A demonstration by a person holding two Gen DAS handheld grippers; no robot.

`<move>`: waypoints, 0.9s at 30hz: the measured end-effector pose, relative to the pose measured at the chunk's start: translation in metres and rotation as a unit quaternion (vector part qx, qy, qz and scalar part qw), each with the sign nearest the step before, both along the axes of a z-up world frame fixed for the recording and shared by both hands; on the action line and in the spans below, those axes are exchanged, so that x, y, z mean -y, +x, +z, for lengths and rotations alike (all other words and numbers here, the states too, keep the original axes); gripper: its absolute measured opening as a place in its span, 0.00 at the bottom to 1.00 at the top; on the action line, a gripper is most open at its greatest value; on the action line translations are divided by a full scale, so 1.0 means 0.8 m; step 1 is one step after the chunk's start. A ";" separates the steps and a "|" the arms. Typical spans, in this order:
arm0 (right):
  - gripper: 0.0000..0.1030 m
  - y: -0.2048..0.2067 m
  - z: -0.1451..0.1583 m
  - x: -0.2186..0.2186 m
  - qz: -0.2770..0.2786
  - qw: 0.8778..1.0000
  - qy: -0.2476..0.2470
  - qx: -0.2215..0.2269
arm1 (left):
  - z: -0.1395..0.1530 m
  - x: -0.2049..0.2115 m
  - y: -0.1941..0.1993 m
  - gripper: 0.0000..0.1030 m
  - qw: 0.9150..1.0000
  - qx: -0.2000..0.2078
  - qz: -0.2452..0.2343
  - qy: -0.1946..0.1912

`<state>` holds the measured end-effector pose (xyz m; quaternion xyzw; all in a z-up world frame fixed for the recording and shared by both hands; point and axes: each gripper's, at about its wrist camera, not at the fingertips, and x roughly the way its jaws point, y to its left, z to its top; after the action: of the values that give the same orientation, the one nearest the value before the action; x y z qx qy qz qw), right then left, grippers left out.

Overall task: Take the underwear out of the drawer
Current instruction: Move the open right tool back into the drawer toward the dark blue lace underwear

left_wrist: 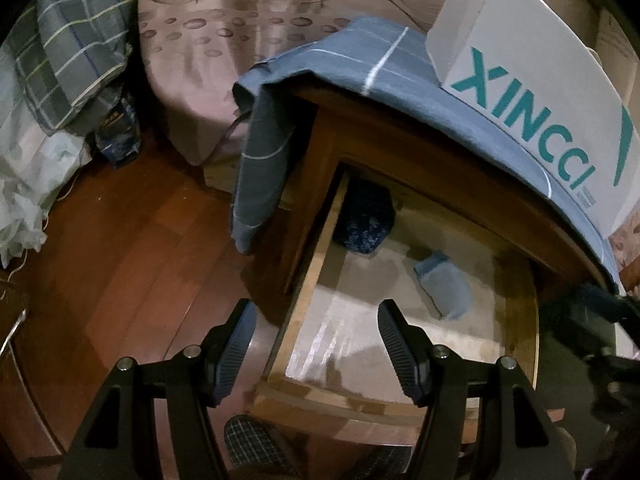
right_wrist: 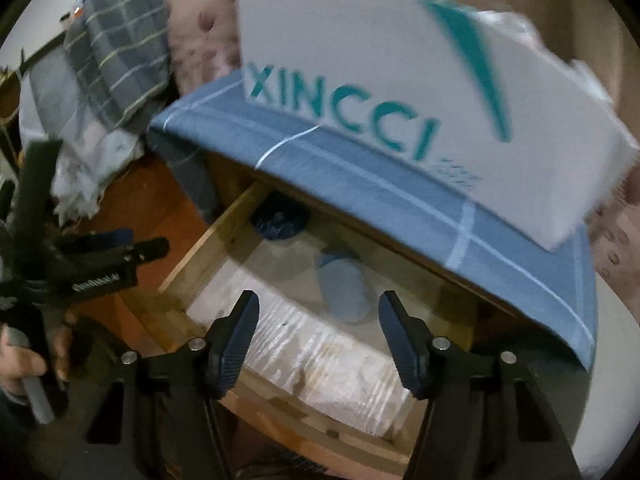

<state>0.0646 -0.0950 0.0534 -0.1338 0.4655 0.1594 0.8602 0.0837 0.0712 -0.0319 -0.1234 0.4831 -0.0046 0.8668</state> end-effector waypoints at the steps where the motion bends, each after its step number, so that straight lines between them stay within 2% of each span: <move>1: 0.54 0.004 -0.007 -0.006 0.009 1.000 -0.003 -0.003 | 0.000 -0.001 0.000 0.63 1.000 0.000 0.002 -0.001; 5: 0.51 0.018 -0.027 -0.026 0.046 0.999 -0.007 -0.009 | 0.004 -0.004 -0.003 0.63 1.000 0.011 0.008 -0.005; 11: 0.48 0.034 -0.067 -0.054 0.117 0.992 -0.042 -0.010 | 0.006 -0.010 -0.005 0.63 1.000 0.015 0.016 -0.016; 15: 0.41 0.051 -0.087 -0.064 0.142 0.989 -0.045 -0.014 | 0.007 -0.017 -0.006 0.63 0.999 0.018 0.029 -0.024; 23: 0.41 0.072 -0.124 -0.086 0.190 0.980 -0.054 -0.004 | 0.004 -0.036 -0.008 0.63 0.997 0.013 0.057 -0.051; 27: 0.41 0.082 -0.145 -0.096 0.198 0.978 -0.060 0.007 | 0.003 -0.039 -0.008 0.63 0.997 0.012 0.055 -0.060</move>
<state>0.1300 -0.0179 -0.0627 -0.2756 0.4322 0.2977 0.8054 0.0773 0.1026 -0.0298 -0.2013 0.4640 0.0124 0.8626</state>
